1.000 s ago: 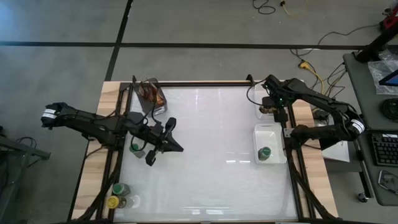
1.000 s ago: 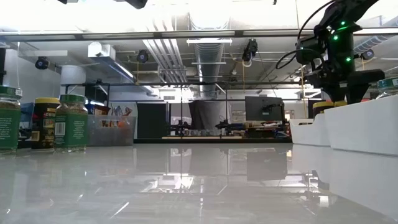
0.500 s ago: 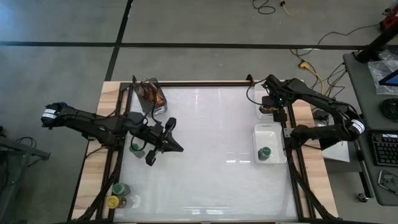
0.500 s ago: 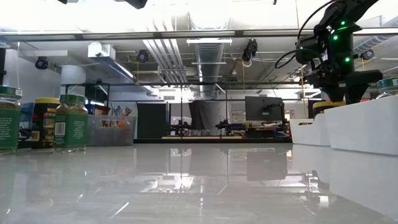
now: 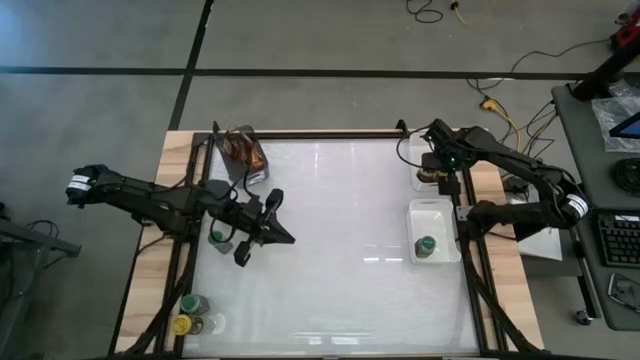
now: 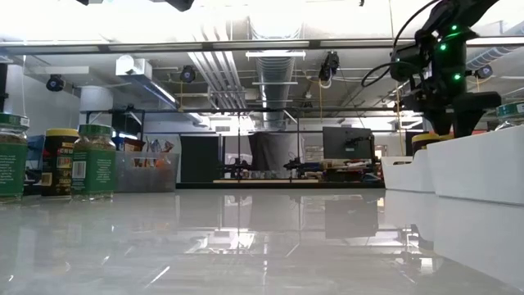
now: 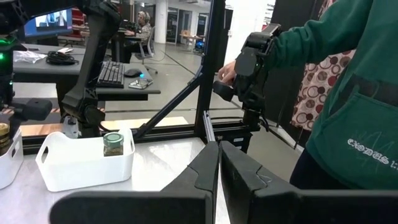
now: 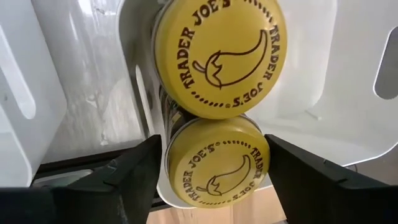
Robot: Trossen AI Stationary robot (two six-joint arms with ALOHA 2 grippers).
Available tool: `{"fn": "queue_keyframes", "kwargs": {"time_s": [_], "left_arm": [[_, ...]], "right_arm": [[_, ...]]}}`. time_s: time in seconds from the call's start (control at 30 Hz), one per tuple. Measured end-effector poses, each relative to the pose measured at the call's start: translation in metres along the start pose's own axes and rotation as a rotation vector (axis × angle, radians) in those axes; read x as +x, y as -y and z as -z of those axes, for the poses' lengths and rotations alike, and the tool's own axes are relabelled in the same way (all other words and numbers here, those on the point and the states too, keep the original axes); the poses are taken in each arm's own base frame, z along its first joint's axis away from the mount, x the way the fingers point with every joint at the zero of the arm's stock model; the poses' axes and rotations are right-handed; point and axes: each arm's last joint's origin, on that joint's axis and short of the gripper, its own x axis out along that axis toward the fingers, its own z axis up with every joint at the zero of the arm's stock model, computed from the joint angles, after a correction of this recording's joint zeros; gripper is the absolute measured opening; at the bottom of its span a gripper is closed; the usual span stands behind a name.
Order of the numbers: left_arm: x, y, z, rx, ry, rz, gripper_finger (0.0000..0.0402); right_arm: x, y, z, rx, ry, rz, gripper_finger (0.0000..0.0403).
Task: Sort spices by type
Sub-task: Put the yellow seasoning bottle into the top white bin
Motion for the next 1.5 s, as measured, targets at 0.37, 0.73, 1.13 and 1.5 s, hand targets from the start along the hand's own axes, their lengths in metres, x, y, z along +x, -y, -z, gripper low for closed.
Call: {"fn": "queue_keyframes", "kwargs": {"time_s": [0.37, 0.73, 1.13, 1.5], "left_arm": [[0.000, 0.000, 0.000, 0.000, -0.001, 0.000, 0.0000], [0.000, 0.000, 0.000, -0.011, -0.002, 0.000, 0.0000], [0.000, 0.000, 0.000, -0.016, -0.002, 0.000, 0.0000], [0.001, 0.000, 0.007, -0.190, -0.071, 0.037, 0.0000]], "right_arm": [[-0.006, -0.003, 0.002, -0.001, 0.035, 0.008, 0.0313], [-0.010, -0.009, 0.001, -0.004, 0.076, -0.009, 0.0313], [-0.012, -0.010, 0.001, 0.018, 0.104, -0.019, 0.0314], [-0.017, -0.011, 0.004, 0.024, 0.127, 0.004, 0.0327]]}}
